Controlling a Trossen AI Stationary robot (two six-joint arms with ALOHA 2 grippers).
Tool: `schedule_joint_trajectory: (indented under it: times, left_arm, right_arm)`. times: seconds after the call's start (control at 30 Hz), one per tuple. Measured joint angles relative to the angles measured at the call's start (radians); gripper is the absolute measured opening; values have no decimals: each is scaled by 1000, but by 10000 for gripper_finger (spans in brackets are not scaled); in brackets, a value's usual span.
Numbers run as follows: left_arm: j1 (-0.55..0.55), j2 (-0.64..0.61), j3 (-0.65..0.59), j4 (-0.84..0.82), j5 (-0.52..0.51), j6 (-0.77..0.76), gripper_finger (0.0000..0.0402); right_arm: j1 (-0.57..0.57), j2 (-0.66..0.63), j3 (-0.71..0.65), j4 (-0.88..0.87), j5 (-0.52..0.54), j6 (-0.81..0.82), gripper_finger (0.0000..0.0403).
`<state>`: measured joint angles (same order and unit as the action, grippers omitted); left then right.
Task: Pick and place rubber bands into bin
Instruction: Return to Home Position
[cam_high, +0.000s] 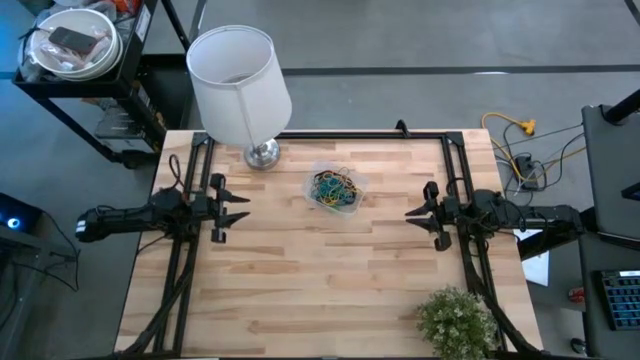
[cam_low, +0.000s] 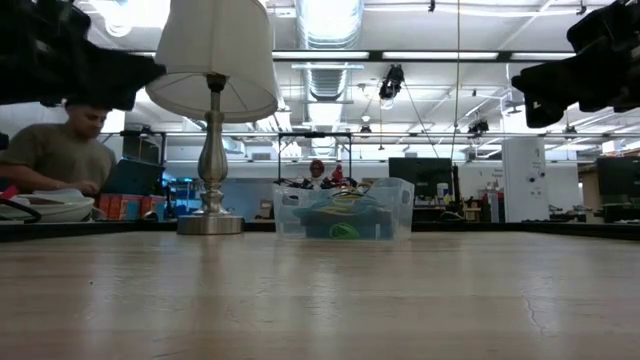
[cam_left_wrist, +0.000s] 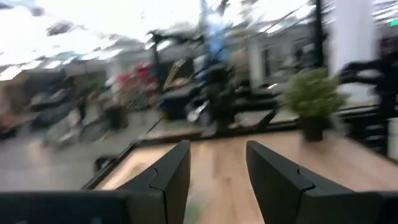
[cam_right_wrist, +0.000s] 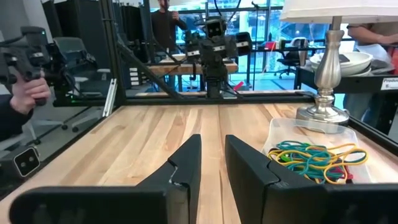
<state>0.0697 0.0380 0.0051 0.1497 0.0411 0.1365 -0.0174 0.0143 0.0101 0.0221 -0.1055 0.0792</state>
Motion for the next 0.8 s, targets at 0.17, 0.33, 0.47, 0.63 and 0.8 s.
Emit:
schedule_joint_trajectory:
  times: [0.17, 0.33, 0.47, 0.63, 0.8]
  left_arm:
    - [0, 1, 0, -91, -217, -31, 141]
    - [0, 0, 0, -100, -235, -7, 141]
    - [0, 0, 0, -101, -245, 4, 141]
    - [0, 12, 0, -102, -245, 9, 141]
    - [0, 51, 0, -104, -244, 9, 141]
  right_arm:
    - [0, 0, 0, 0, 0, 0, 68]
    - [0, 0, 0, 1, 0, 2, 68]
    - [0, 0, 0, 1, 0, 4, 68]
    - [0, 1, -1, 1, 0, 3, 68]
    - [0, 1, -1, 1, 0, 1, 68]
